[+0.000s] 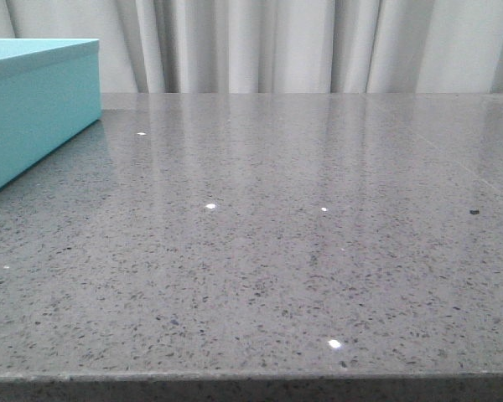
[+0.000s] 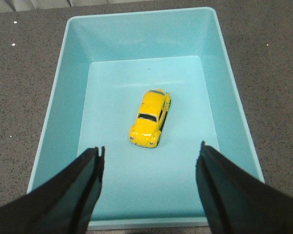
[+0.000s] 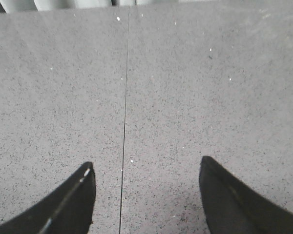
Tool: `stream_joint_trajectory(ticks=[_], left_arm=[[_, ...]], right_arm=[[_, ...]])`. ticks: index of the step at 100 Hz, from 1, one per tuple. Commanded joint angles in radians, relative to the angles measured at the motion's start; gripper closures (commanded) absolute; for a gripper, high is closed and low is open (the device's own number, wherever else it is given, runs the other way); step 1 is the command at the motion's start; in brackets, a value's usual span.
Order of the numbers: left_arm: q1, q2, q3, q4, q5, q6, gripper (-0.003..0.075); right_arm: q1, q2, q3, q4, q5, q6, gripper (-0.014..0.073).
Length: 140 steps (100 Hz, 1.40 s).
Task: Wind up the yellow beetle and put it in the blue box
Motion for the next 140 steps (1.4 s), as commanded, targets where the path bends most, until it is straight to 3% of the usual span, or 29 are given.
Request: stream_joint_trajectory(ticks=[1, 30, 57, 64, 76, 91, 103, 129, 140], left_arm=[[-0.001, -0.093, 0.051, -0.008, -0.111, 0.000, 0.0310], [-0.001, -0.369, 0.311, -0.039, -0.254, 0.000, 0.0310], [-0.001, -0.574, 0.519, -0.060, -0.304, 0.000, 0.0316], [-0.001, -0.629, 0.568, -0.063, -0.329, 0.000, 0.0357], [-0.001, -0.726, 0.644, -0.074, -0.376, 0.000, 0.0491], [-0.001, -0.804, 0.724, -0.079, -0.415, 0.000, 0.0652], [-0.001, -0.831, 0.778, -0.079, -0.448, 0.000, 0.0738], [-0.001, -0.833, 0.871, -0.079, -0.616, 0.000, 0.0738], [-0.001, -0.833, 0.893, -0.079, -0.656, 0.000, 0.0738]], right_arm=[[-0.002, -0.068, 0.036, -0.035, -0.126, -0.012, 0.0126], [-0.002, -0.261, 0.252, -0.057, -0.256, -0.012, 0.0126], [-0.002, -0.403, 0.434, -0.063, -0.410, -0.012, 0.0137], [-0.002, -0.424, 0.471, -0.063, -0.443, -0.012, 0.0172], [-0.002, -0.440, 0.523, -0.063, -0.482, -0.012, 0.0293], [-0.002, -0.444, 0.572, -0.064, -0.552, -0.012, 0.0506], [-0.002, -0.444, 0.613, -0.072, -0.658, -0.012, 0.0669], [-0.002, -0.444, 0.731, -0.110, -0.926, -0.012, 0.0658], [-0.002, -0.444, 0.764, -0.110, -0.975, -0.012, 0.0658]])
